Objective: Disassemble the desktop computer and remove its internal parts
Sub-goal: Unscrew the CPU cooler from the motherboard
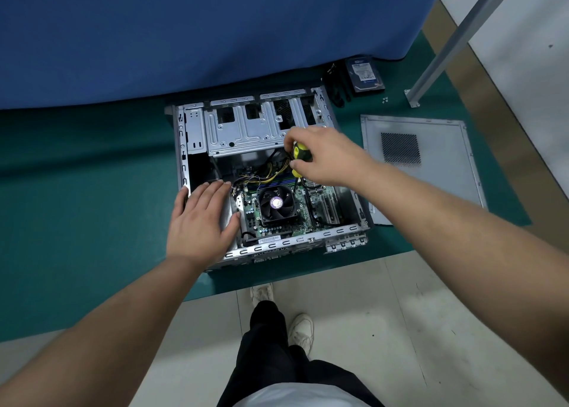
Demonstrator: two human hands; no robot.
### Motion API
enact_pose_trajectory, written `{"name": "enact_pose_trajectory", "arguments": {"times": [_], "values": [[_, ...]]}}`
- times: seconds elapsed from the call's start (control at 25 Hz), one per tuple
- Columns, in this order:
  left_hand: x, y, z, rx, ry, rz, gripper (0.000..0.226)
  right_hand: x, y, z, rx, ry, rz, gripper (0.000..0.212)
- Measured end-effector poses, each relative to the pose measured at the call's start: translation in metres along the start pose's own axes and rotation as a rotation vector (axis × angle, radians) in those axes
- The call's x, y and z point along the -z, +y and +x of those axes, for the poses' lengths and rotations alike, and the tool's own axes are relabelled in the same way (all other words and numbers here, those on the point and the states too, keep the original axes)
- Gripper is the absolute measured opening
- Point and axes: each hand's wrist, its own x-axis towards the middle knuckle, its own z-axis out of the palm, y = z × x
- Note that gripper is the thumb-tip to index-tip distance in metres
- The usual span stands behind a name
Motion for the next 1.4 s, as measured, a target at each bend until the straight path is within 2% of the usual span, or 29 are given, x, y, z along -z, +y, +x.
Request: {"name": "enact_pose_trajectory", "arguments": {"times": [0.08, 0.16, 0.4, 0.76, 1.4], "values": [[0.0, 0.0, 0.0, -0.001, 0.001, -0.002, 0.063, -0.017, 0.005, -0.008, -0.061, 0.179, 0.127, 0.041], [0.0, -0.001, 0.001, -0.001, -0.002, -0.005, 0.063, -0.033, 0.01, -0.016, -0.145, 0.271, 0.287, 0.05], [-0.002, -0.001, 0.001, -0.001, -0.001, -0.004, 0.063, -0.045, 0.033, -0.034, -0.242, 0.467, 0.442, 0.046], [-0.003, -0.002, 0.002, -0.008, 0.001, -0.003, 0.062, -0.068, 0.048, -0.059, -0.344, 0.545, 0.59, 0.052], [-0.005, -0.004, 0.002, -0.008, 0.001, 0.014, 0.061, -0.087, 0.055, -0.06, -0.35, 0.6, 0.554, 0.051]]}}
